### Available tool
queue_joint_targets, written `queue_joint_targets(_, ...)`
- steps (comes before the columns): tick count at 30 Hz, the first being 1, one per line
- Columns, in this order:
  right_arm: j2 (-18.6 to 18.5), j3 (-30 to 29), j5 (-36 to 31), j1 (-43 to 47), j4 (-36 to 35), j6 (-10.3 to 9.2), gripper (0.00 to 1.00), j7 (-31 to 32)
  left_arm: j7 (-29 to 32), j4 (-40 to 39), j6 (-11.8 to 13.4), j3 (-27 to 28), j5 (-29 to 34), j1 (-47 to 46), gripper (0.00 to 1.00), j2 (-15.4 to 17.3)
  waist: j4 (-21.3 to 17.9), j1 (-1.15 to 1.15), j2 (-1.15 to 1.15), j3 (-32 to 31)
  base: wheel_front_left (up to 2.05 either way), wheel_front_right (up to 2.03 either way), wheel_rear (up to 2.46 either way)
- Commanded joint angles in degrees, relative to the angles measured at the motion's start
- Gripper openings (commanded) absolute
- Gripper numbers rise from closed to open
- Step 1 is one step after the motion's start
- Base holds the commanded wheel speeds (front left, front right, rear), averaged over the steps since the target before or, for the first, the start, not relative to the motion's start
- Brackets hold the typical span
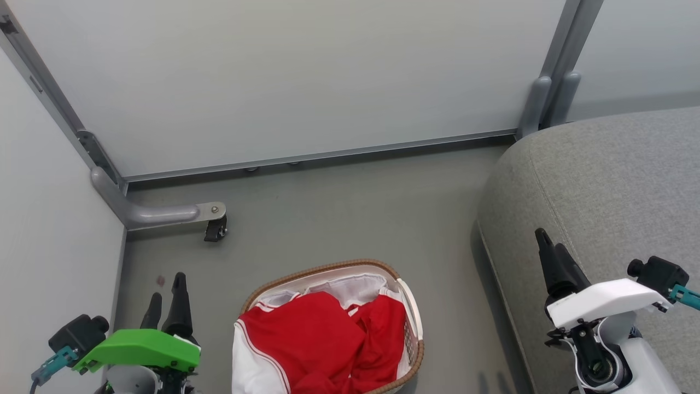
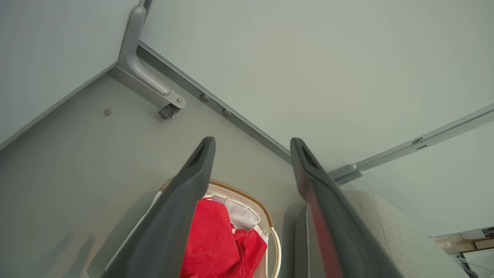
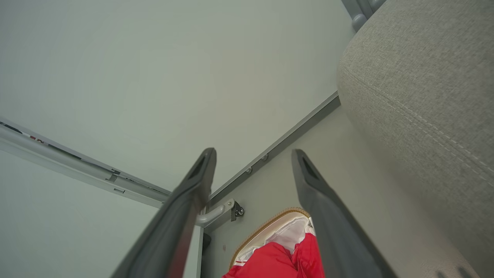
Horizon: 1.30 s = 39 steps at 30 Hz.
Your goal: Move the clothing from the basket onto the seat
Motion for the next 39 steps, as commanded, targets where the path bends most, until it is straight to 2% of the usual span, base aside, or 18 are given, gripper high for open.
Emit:
queue_joint_targets(1, -0.74, 0.45, -2.25, -1.95, -0.38, 0.02, 1.0, -0.69, -0.64, -0.41, 0.34, -0.51, 2.65, -2.15, 1.0, 0.92, 0.03, 0.0, 0.0, 0.0, 0.0, 0.0, 0.0)
queue_joint_targets(17, -1.11, 1.87, -14.67, -3.6, 0.43, 0.02, 1.0, -3.66, -3.57, -1.4, 2.62, -4.63, 14.76, -3.08, 1.0, 2.73, 0.41, 0.0, 0.0, 0.26, 0.0, 0.0, 0.0)
queue_joint_targets(27, -0.01, 0.45, -23.63, -4.0, -1.07, 0.02, 1.0, -5.31, -5.23, -2.81, 4.13, -6.13, 21.02, -3.1, 1.0, 3.66, 0.47, 0.0, 0.0, 0.48, 0.0, 0.0, 0.0)
queue_joint_targets(39, 0.76, 0.86, -32.7, -2.39, 1.01, 0.02, 1.0, -7.23, -7.12, -0.97, 4.6, -6.6, 27.62, -0.95, 1.0, 3.15, 0.43, 0.0, 0.0, 0.1, 0.0, 0.0, 0.0)
